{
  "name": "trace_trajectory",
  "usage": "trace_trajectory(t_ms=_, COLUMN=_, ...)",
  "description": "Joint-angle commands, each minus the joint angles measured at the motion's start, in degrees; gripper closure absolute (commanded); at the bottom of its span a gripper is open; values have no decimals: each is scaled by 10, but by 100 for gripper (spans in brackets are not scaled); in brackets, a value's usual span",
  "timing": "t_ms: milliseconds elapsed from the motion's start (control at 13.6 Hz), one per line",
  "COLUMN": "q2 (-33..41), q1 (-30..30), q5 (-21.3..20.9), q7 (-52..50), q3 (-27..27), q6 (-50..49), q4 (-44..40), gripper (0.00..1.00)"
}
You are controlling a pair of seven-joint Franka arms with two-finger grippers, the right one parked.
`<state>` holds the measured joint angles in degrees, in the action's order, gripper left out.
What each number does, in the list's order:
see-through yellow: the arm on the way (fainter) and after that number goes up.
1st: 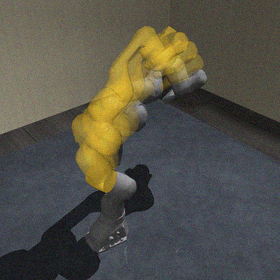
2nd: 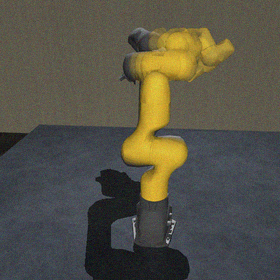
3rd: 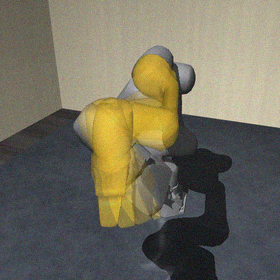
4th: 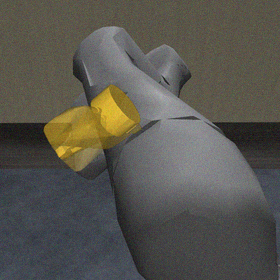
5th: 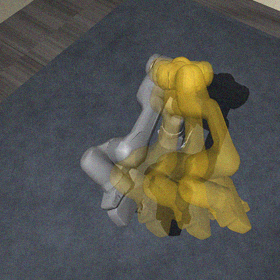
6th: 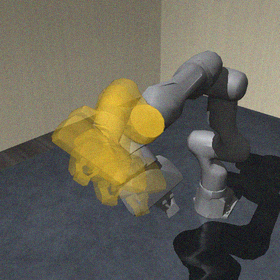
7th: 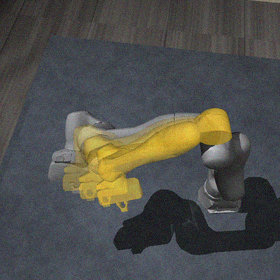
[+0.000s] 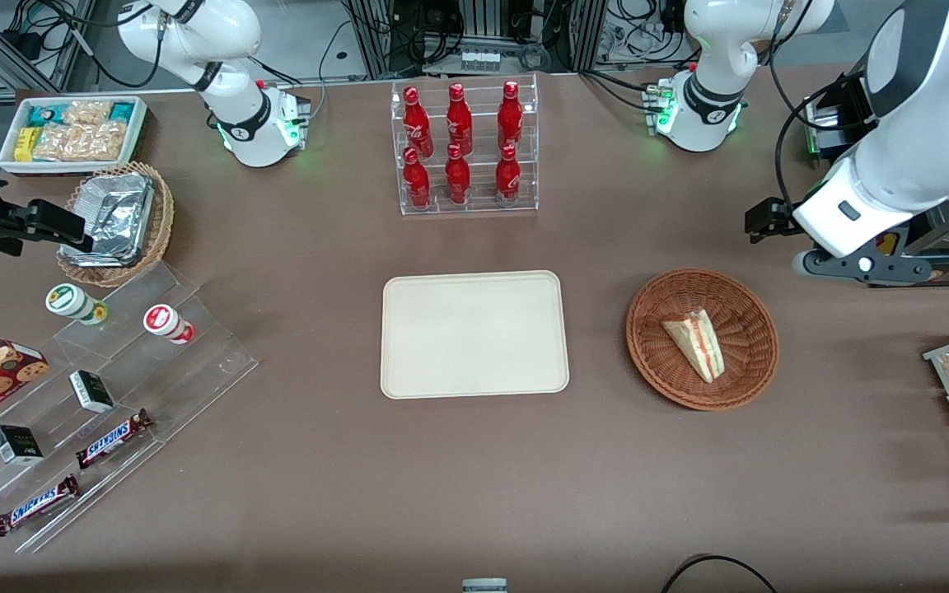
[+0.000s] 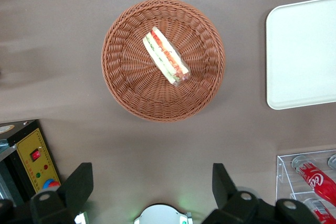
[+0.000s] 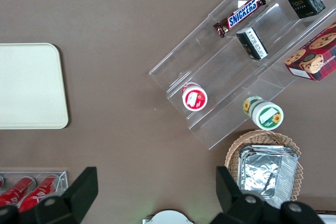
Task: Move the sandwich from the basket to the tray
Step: 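Move the left gripper over the sandwich in the wicker basket and lower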
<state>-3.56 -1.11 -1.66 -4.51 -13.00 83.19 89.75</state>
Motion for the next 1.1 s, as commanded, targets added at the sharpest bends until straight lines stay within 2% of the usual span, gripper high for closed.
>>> trace_trajectory(t_ms=0, q2=-13, q1=-7, q5=9, q7=9, q3=-1, q6=-14, q4=-25, gripper=0)
trace_trajectory(t_ms=220, q2=-57, q1=-7, q5=10, q7=6, q3=-2, q6=-11, q4=-22, gripper=0)
trace_trajectory(t_ms=440, q2=-84, q1=0, q5=7, q7=-2, q3=-4, q6=43, q4=12, gripper=0)
trace_trajectory(t_ms=807, q2=-78, q1=1, q5=-1, q7=-11, q3=-4, q6=179, q4=146, gripper=0)
trace_trajectory(t_ms=1028, q2=-52, q1=-3, q5=-1, q7=-16, q3=-3, q6=300, q4=252, gripper=0)
